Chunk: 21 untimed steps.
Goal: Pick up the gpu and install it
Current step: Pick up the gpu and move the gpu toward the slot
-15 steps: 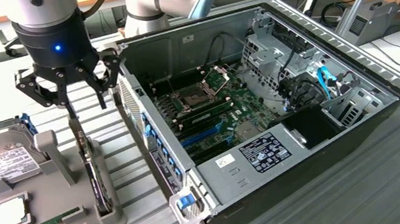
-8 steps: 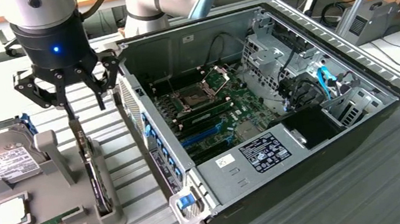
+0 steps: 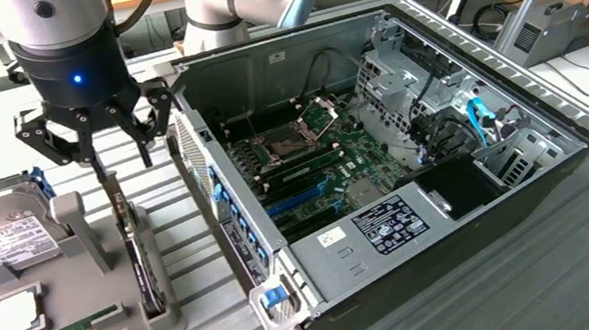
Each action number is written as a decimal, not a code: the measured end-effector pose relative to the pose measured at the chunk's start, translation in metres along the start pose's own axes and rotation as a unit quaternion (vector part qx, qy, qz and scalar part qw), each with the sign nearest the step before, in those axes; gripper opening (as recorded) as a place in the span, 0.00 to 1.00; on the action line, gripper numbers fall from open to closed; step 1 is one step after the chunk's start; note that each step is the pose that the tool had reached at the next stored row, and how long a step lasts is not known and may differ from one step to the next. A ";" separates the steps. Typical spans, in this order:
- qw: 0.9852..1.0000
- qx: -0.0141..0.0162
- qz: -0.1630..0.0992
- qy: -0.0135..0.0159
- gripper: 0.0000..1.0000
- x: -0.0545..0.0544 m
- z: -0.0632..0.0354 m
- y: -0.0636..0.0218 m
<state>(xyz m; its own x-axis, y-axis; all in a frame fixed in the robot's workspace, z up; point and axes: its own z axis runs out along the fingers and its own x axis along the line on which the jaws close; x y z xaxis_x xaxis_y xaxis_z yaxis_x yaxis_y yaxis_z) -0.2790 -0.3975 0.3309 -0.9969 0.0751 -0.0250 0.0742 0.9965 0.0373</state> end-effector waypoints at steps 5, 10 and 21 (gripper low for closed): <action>1.000 0.000 0.000 0.000 0.54 0.002 0.0000 -0.0062; 1.000 0.000 0.000 0.000 0.54 0.002 0.0003 -0.0149; 1.000 0.000 -0.001 0.000 0.54 0.002 0.0013 -0.0339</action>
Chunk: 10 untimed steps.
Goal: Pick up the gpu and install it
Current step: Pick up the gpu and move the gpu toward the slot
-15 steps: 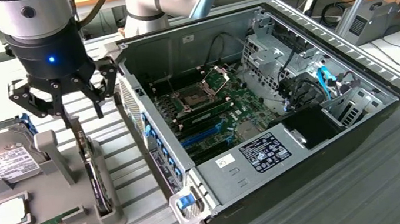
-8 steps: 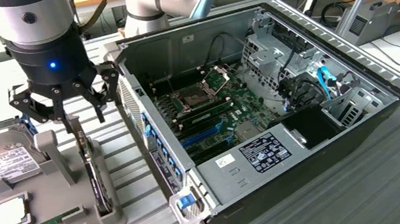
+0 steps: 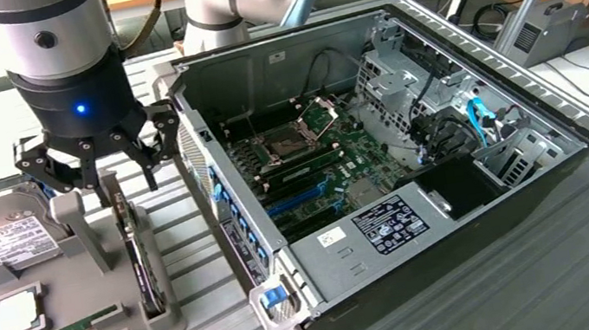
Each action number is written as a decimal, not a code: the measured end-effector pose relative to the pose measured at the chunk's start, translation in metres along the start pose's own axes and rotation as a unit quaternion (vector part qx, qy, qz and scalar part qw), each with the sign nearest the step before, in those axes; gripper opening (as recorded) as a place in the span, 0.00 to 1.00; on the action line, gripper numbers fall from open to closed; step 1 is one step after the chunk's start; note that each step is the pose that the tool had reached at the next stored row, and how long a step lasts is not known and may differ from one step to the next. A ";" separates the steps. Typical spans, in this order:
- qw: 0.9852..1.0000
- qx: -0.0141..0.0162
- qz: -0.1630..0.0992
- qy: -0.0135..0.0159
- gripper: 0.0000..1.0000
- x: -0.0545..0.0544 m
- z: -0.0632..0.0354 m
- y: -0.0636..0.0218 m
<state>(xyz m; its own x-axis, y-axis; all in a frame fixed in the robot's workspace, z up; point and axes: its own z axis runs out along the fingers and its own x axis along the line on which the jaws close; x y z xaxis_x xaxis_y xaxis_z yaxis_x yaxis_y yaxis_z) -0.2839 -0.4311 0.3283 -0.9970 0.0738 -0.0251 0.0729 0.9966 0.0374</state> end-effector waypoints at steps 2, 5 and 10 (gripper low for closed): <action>1.000 0.000 0.000 0.000 0.54 0.000 0.0004 -0.0036; 1.000 0.000 0.000 0.000 0.54 0.000 0.0017 -0.0084; 1.000 0.000 0.000 0.000 0.54 0.000 0.0050 -0.0166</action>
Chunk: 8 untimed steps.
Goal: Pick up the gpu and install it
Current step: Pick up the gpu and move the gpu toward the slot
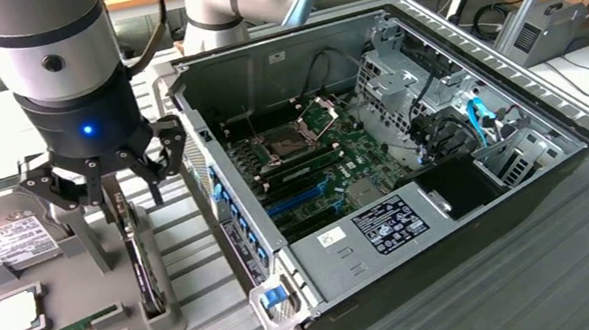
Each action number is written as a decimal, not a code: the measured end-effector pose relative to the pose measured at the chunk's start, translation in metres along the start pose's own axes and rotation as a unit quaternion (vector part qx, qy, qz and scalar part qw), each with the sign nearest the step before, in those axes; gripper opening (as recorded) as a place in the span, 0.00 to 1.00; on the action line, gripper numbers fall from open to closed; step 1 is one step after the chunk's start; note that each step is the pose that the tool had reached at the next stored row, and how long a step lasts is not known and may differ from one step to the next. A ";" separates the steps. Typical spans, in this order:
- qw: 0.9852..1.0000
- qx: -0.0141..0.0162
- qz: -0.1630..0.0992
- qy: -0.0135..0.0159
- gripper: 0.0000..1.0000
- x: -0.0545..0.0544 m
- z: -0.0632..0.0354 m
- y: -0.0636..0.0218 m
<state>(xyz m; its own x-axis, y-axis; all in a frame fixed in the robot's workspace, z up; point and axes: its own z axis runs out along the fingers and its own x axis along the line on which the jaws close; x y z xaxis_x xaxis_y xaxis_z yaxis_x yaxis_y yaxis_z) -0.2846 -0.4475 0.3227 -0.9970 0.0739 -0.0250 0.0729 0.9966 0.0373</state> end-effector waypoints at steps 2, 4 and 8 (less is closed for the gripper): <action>1.000 0.000 0.000 0.000 0.54 0.000 0.0018 -0.0040; 1.000 0.000 0.000 0.000 0.54 0.001 0.0045 -0.0098; 1.000 0.000 0.000 0.000 0.54 0.002 0.0077 -0.0140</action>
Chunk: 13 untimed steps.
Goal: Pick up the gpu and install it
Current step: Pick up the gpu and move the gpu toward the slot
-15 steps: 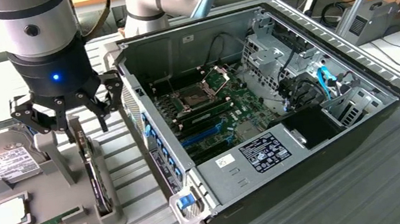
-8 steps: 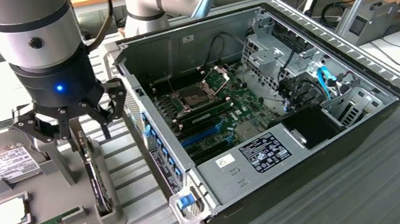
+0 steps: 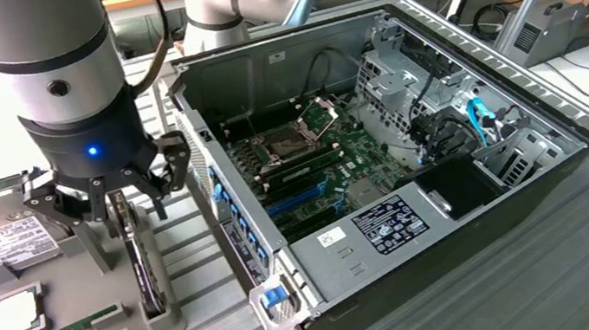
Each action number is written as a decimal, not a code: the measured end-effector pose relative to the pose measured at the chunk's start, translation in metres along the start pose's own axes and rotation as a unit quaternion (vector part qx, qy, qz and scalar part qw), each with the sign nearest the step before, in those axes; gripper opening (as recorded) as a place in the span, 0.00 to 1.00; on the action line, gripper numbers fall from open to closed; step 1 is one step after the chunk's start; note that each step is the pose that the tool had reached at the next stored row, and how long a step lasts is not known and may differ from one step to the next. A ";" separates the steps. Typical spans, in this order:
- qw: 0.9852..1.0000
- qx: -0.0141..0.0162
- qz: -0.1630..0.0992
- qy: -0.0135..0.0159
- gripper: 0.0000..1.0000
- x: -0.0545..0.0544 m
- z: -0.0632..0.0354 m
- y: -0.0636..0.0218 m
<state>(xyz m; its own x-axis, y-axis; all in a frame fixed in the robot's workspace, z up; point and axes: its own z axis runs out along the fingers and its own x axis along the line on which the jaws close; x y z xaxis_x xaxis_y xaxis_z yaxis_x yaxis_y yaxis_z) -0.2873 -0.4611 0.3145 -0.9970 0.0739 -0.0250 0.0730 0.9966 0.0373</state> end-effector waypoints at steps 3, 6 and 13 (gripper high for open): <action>1.000 0.000 0.000 0.000 0.54 0.004 0.0024 -0.0013; 1.000 0.000 0.000 0.000 0.54 0.010 0.0056 -0.0023; 1.000 0.000 0.000 0.000 0.54 0.012 0.0093 -0.0026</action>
<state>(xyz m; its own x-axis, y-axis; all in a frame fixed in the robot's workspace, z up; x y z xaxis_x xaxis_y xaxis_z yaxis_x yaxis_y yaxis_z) -0.2993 -0.4624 0.3048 -0.9970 0.0736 -0.0251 0.0726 0.9967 0.0374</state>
